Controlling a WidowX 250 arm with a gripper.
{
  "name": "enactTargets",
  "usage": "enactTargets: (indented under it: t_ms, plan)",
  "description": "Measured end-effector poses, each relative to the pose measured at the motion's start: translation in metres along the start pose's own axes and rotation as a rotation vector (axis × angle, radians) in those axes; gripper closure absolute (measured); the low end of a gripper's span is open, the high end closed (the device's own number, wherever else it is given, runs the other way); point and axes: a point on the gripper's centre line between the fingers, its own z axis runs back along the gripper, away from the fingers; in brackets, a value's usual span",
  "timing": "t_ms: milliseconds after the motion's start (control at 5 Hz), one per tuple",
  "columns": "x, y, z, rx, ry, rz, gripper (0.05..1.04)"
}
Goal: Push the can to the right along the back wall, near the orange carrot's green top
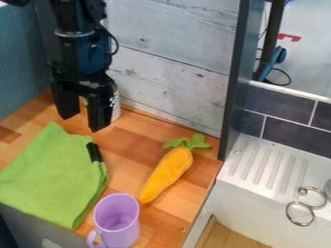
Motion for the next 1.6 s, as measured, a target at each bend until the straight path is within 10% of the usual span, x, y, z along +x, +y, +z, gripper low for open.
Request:
enactTargets:
  t_ms: [400, 1000, 1600]
  plan:
    - [0.001, 0.015, -0.006, -0.035, -0.028, 0.092, 0.083]
    - [0.039, 0.093, 0.017, 0.131, -0.178, 0.552, 0.083]
    - [0.071, 0.13, -0.002, 0.165, -0.282, 0.876, 0.082]
